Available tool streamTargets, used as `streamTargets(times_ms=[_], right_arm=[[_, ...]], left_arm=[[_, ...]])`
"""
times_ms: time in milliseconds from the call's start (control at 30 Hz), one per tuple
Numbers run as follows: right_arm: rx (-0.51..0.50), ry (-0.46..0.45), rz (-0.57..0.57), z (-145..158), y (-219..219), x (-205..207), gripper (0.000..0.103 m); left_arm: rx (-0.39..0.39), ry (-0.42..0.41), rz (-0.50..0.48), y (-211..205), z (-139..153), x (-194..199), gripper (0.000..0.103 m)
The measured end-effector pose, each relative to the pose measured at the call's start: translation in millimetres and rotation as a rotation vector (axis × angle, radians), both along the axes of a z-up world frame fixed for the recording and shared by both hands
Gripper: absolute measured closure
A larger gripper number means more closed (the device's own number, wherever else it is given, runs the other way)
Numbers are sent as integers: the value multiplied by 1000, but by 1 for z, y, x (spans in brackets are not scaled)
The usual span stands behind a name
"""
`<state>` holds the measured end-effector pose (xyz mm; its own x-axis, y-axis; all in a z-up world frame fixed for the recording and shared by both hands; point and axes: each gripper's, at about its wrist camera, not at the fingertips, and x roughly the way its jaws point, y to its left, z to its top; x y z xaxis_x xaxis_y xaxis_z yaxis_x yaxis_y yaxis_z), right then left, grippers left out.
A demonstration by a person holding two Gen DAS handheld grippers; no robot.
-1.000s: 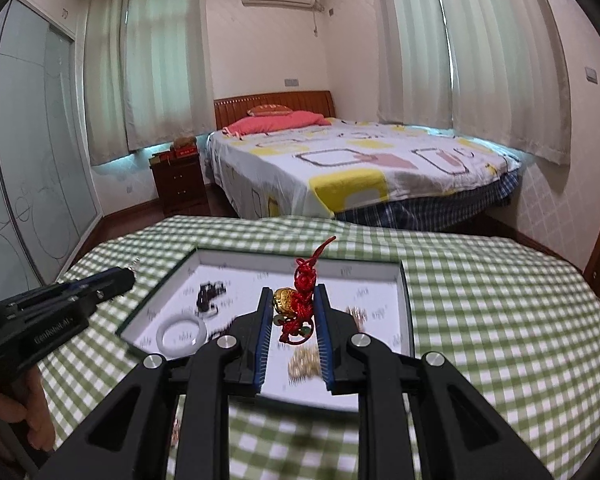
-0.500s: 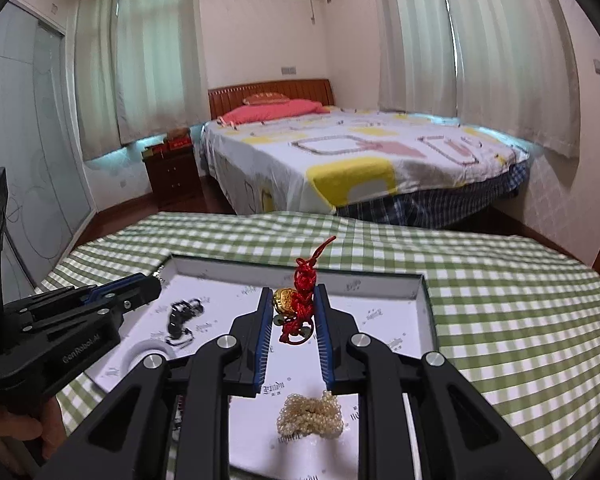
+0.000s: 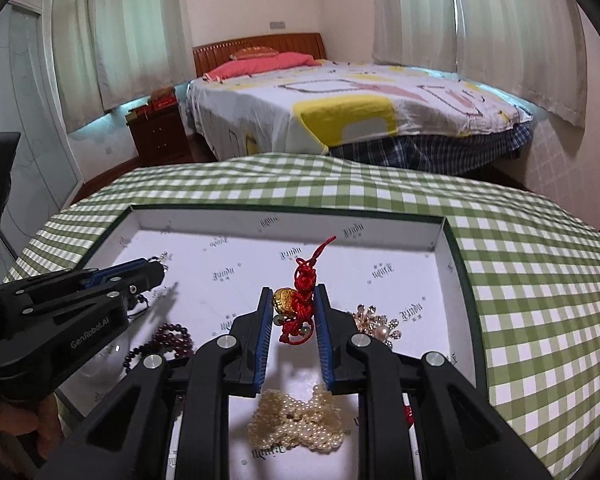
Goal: Organize jewelry
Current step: 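Carry the clip into the box and open the left tool while the right tool releases the charm, then withdraw both open tools from the box toward the last jewelry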
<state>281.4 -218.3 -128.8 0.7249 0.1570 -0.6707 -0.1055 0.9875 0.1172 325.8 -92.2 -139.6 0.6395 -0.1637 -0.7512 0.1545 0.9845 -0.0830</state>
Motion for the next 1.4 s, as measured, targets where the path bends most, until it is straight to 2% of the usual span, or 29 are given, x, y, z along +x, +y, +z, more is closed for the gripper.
streamTargets(times_ms=[333,467,533,600,767,900,1067,1400], right_arm=[[7,54,-6,-10,-3,7,81],[10,66,-7,-11,-3,9,81],[11,69,-7,-11,-3,10,80],[16,77,-4,-12,-4,12,79],[15,71,-9,-12,-5,14,60],[9,64,-8,-12,-3,11,52],[6,48,-9,-10,-1,7,39],[-2,9,-20,3,-4,-4,27]], left_arm=[[8,35,5,-2,-10,4,91],[16,34,0,-4,-10,6,88],[13,37,-1,-4,-11,7,85],[12,33,2,-4,-10,6,75],[16,29,3,-4,-8,6,71],[14,21,10,-2,-5,4,56],[16,6,7,-2,-1,0,43],[6,-30,38,10,13,-15,22]])
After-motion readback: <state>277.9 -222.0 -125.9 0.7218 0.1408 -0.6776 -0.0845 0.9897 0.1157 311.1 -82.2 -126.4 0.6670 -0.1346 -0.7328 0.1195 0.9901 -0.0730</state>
